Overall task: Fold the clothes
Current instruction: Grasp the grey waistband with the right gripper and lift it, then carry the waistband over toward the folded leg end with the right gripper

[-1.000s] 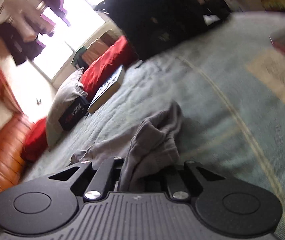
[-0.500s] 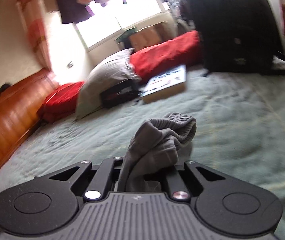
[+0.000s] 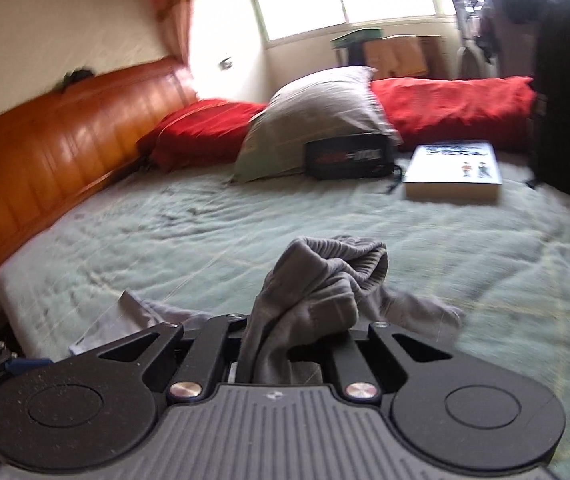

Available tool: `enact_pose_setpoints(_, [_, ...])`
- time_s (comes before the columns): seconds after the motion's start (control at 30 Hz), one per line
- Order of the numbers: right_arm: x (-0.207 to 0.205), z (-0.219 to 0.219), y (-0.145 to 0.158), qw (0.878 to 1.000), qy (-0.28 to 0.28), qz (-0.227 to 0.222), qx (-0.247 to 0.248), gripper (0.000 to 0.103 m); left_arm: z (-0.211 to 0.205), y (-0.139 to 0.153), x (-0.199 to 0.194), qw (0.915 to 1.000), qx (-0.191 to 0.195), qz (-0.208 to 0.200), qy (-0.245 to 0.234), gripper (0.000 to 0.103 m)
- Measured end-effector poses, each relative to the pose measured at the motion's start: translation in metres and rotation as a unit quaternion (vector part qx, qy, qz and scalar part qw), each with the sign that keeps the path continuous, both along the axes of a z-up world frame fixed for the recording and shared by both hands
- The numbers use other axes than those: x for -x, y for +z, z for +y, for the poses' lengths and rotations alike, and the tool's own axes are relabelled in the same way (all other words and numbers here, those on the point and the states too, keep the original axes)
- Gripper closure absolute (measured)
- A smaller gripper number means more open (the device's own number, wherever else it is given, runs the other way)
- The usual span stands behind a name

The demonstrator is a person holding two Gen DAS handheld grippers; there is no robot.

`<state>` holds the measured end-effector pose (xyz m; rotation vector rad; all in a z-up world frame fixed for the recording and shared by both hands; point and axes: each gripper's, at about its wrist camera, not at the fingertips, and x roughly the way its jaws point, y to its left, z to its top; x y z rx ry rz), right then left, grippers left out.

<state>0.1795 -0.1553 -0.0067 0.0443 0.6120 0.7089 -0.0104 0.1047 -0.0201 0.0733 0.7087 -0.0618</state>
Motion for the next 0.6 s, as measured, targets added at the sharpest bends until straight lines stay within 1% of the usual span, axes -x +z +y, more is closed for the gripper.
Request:
enact_pose_setpoints(0.1, [0.0,0.024,0.002,1.0,0.021,0.001,0.015,0.092,0.01,0.001,0.001,1.0,0.003,0.005,0.003,0.012])
enact_pose_setpoints(0.23, [0.004,0.052,0.004,0.998,0.05,-0.003,0.031,0.092,0.021,0.003,0.001,0.9995,0.027,0.011,-0.012,0.012])
enact_pose_setpoints(0.6, [0.009,0.124,0.01,0.99,0.119,-0.012,0.079,0.092,0.042,0.004,0.004,0.9995,0.026,0.011,0.012,0.012])
